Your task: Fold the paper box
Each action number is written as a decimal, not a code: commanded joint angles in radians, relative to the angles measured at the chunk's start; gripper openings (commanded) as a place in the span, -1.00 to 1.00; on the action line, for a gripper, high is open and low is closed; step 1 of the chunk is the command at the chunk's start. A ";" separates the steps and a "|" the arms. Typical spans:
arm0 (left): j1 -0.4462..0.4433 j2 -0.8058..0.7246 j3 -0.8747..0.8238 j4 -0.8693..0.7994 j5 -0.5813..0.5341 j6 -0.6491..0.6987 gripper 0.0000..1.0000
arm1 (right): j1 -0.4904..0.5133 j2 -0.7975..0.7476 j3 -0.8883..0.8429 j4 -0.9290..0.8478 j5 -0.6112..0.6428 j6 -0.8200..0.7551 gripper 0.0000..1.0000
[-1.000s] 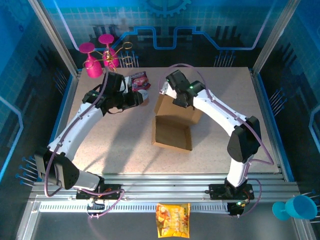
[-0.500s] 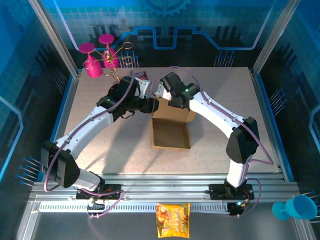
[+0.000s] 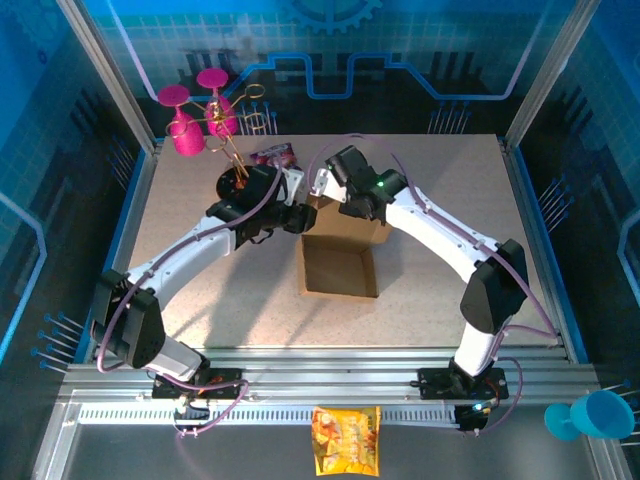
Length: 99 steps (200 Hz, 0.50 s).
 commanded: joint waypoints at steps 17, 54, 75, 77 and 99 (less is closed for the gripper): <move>-0.026 0.029 0.001 0.057 -0.011 -0.018 -0.08 | 0.008 -0.032 -0.003 0.002 -0.025 0.027 -1.00; -0.054 0.058 0.034 0.018 -0.154 -0.045 -0.58 | 0.009 -0.027 0.015 -0.018 -0.032 0.051 -1.00; -0.072 0.066 0.035 0.015 -0.243 -0.052 -0.60 | 0.009 -0.027 0.032 -0.042 -0.049 0.090 -1.00; -0.075 0.067 0.036 0.014 -0.252 -0.053 -0.60 | 0.009 -0.027 0.035 -0.046 -0.052 0.094 -1.00; -0.096 0.080 0.041 0.004 -0.357 -0.060 -0.83 | 0.008 -0.027 0.061 -0.095 -0.089 0.172 -1.00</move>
